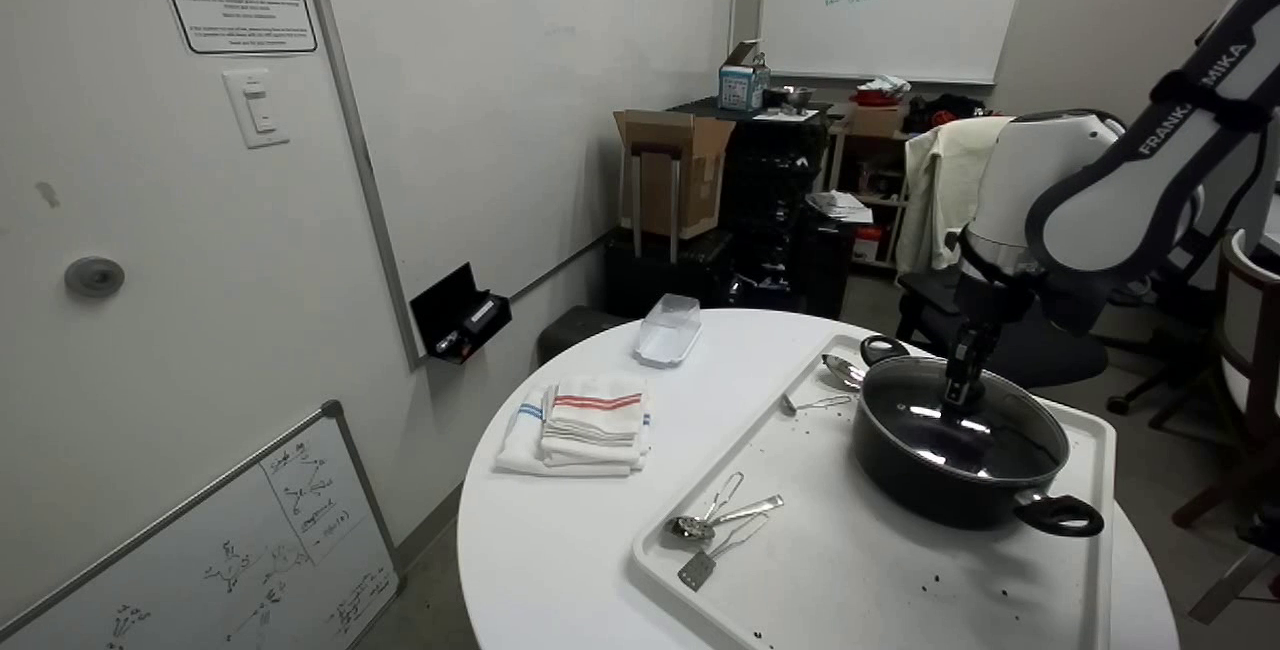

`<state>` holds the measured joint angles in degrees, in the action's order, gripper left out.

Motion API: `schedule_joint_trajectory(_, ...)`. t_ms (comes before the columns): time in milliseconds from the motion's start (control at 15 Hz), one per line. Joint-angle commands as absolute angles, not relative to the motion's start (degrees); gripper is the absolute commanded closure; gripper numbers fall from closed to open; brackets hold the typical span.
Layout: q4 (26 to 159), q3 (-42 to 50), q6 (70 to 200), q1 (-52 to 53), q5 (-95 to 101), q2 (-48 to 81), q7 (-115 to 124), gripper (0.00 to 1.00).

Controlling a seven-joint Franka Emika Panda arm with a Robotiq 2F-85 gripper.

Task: Remove the lid from the pot

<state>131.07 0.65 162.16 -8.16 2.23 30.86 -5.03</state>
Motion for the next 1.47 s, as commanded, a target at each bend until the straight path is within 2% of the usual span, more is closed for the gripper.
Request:
schedule_joint_trajectory(0,135.04,0.62,161.86,-8.09,2.42,24.84,-7.29,0.75)
schedule_joint_trajectory(600,140.86,-0.19,161.15,-4.45,3.92,17.90,-9.14,0.75)
schedule_joint_trajectory(1400,143.88,-0.91,162.76,12.26,14.96,18.81,-2.65,0.75)
